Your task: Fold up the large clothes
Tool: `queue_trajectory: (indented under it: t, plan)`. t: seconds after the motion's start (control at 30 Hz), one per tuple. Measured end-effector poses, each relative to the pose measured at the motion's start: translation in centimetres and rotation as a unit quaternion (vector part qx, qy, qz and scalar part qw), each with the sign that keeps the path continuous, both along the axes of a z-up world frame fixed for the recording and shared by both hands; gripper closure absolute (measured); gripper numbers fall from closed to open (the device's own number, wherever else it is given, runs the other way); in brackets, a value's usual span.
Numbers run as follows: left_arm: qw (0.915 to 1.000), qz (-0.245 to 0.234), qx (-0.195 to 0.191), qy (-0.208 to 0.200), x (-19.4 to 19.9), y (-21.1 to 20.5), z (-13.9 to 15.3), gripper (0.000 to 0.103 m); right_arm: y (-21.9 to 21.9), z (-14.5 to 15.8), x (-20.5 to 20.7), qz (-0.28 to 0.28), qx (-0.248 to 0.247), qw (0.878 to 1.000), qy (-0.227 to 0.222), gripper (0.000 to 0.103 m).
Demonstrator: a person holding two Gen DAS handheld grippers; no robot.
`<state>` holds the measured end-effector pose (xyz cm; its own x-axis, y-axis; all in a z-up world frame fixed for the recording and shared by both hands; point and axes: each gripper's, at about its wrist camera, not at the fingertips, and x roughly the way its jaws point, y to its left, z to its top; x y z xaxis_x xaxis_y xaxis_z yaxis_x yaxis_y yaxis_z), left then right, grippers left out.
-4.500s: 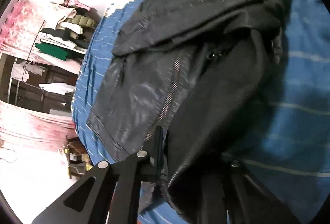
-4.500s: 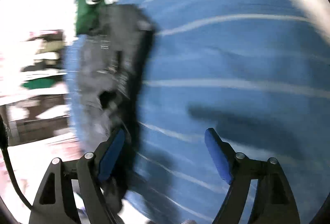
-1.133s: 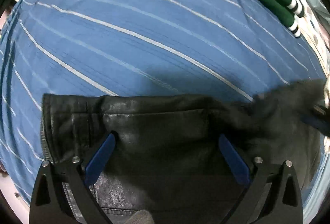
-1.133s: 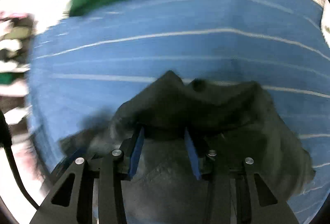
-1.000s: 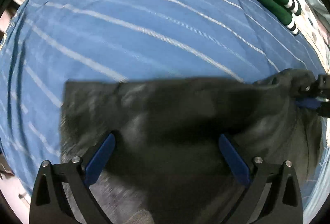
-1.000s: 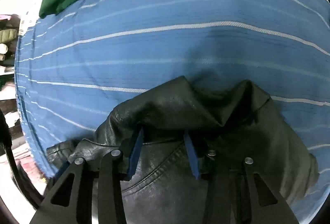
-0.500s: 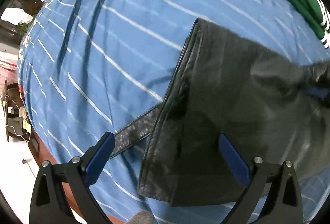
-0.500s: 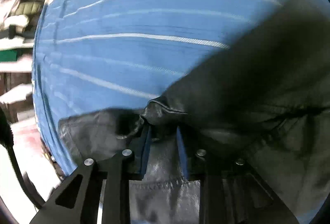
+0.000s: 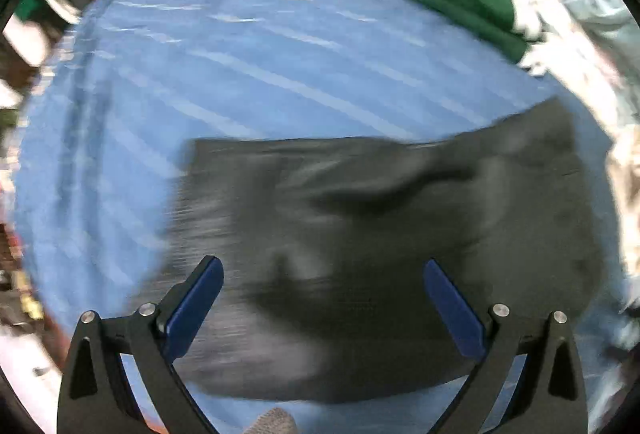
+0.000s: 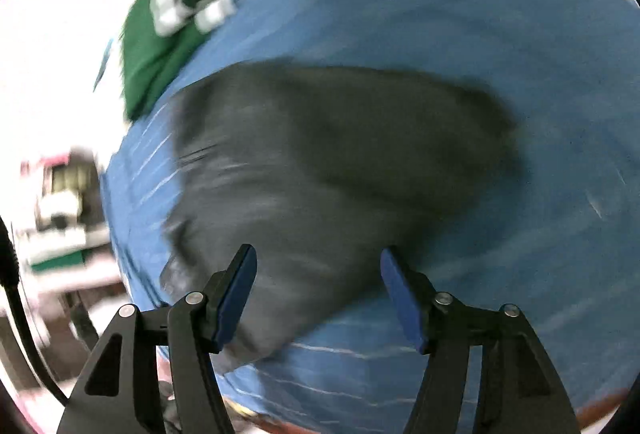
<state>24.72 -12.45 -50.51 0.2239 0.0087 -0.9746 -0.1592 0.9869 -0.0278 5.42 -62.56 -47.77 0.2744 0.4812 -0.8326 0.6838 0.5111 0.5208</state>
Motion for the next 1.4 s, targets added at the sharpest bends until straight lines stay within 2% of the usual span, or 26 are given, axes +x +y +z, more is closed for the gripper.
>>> queue_trajectory:
  t: [0.07, 0.1, 0.13, 0.17, 0.2, 0.3, 0.4, 0.47, 0.5, 0.53, 0.6, 0.7, 0.87, 0.97, 1.03, 1.13, 1.23, 1.33, 1.37, 1.4]
  plan:
    - [0.9993, -0.007, -0.037, 0.008, 1.7, -2.3, -1.8, 0.0, -1.2, -2.5, -2.1, -0.06, 0.022, 0.998, -0.018, 0.037]
    - [0.9975, -0.022, -0.06, 0.028, 2.4, -4.1, -3.8, 0.0, -2.0, -3.5, -2.6, -0.085, 0.039, 0.995, -0.041, 0.036]
    - [0.9968, -0.032, -0.058, 0.045, 2.8, -5.4, -5.2, 0.0, -2.7, -4.3, -2.8, -0.099, 0.053, 0.992, -0.063, 0.037]
    - [0.9967, -0.038, -0.039, 0.06, 3.1, -6.4, -6.9, 0.0, -3.5, -5.3, -2.6, -0.115, 0.064, 0.988, -0.08, 0.037]
    - [0.9973, -0.036, -0.032, 0.056, 3.0, -6.7, -7.7, 0.0, -3.6, -6.2, -2.1, -0.121, 0.078, 0.985, -0.096, 0.037]
    - [0.998, -0.04, -0.029, 0.04, 2.6, -7.1, -7.8, 0.0, -3.6, -8.3, 0.2, -0.124, 0.102, 0.98, -0.12, 0.035]
    - [0.9974, -0.043, -0.04, 0.041, 2.3, -7.1, -7.7, 0.0, -1.4, -8.7, 3.0, -0.113, 0.102, 0.978, -0.141, 0.034]
    - [0.9973, -0.041, -0.04, 0.047, 2.1, -6.5, -7.7, 0.0, -0.1, -8.3, 4.3, -0.1, 0.107, 0.977, -0.156, 0.046]
    - [0.9974, -0.04, -0.037, 0.047, 2.5, -6.1, -7.9, 0.0, 1.7, -8.3, 5.1, -0.097, 0.105, 0.976, -0.163, 0.063]
    - [0.9976, -0.038, -0.035, 0.046, 2.6, -6.2, -7.9, 0.0, 2.4, -8.0, 5.4, -0.094, 0.102, 0.975, -0.171, 0.076]
    - [0.9974, -0.031, -0.041, 0.049, 3.0, -6.5, -8.2, 0.0, 3.5, -6.5, 6.1, -0.084, 0.099, 0.973, -0.193, 0.079]
    - [0.9973, -0.032, -0.045, 0.049, 2.6, -6.9, -8.1, 0.0, 5.3, -2.4, 7.1, -0.035, 0.091, 0.969, -0.225, 0.083]
    - [0.9951, -0.019, -0.084, 0.048, 2.4, -2.1, -7.5, 0.0, 10.5, 4.9, 9.4, 0.082, 0.061, 0.963, -0.249, 0.083]
    - [0.9934, 0.022, -0.104, 0.042, 0.4, 1.1, -5.2, 0.0, 14.6, 8.8, 11.2, 0.147, 0.047, 0.953, -0.261, 0.083]
    - [0.9926, 0.062, -0.102, 0.025, -2.7, 4.2, -2.7, 0.0, 17.6, 11.0, 11.9, 0.192, 0.036, 0.944, -0.266, 0.083]
    - [0.9883, 0.128, -0.081, 0.016, -8.3, 9.8, 0.2, 0.0, 24.8, 13.8, 13.1, 0.278, 0.033, 0.922, -0.268, 0.083]
    - [0.9799, 0.195, -0.039, 0.02, -14.5, 15.5, 1.7, 0.0, 32.7, 14.0, 13.5, 0.341, 0.055, 0.904, -0.253, 0.083]
    - [0.9609, 0.274, -0.017, 0.032, -20.4, 21.3, 1.2, 0.0, 41.1, 11.7, 13.3, 0.392, 0.072, 0.889, -0.227, 0.083]
    - [0.9537, 0.298, -0.014, 0.037, -22.2, 21.8, 0.8, 0.0, 43.2, 10.8, 12.7, 0.403, 0.072, 0.886, -0.219, 0.083]
    - [0.9486, 0.314, -0.014, 0.041, -22.1, 21.2, 1.0, 0.0, 46.0, 9.2, 12.4, 0.42, 0.073, 0.882, -0.2, 0.083]
